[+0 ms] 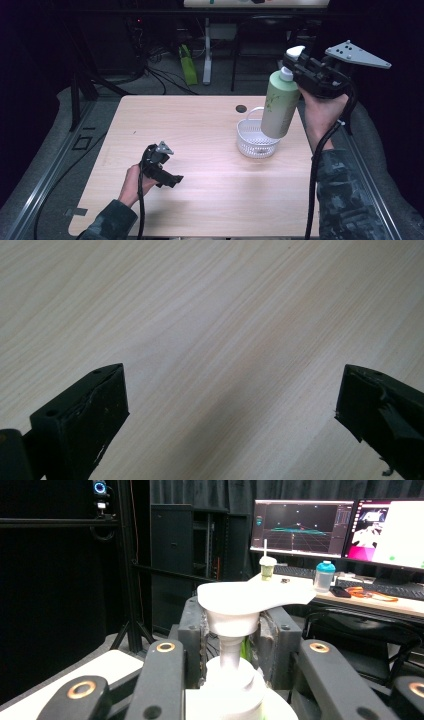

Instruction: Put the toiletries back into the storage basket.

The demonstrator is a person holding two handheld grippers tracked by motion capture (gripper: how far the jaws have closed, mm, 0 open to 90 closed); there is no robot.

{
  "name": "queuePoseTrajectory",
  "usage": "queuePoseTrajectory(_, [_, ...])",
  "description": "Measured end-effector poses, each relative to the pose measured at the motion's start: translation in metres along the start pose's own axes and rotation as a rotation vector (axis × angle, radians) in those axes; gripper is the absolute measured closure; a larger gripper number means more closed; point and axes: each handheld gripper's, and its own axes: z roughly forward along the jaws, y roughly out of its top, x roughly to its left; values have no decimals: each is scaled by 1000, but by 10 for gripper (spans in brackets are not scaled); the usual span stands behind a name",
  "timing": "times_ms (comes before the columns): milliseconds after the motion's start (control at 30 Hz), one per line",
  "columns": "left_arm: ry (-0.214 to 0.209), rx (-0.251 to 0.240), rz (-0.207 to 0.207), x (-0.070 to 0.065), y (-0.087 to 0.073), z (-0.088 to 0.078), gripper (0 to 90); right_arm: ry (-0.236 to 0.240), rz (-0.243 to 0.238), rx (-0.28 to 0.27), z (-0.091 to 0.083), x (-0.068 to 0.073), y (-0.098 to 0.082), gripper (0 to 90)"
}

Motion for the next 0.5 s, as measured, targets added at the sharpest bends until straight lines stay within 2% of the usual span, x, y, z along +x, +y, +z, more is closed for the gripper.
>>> queuePoseTrajectory(267, [-3,2,4,0,0,0,2,-12,20,4,7,-4,-4,676])
queuePoseTrajectory(500, [-3,2,5,-1,0,0,2,-21,7,19,15,-6,-6,675])
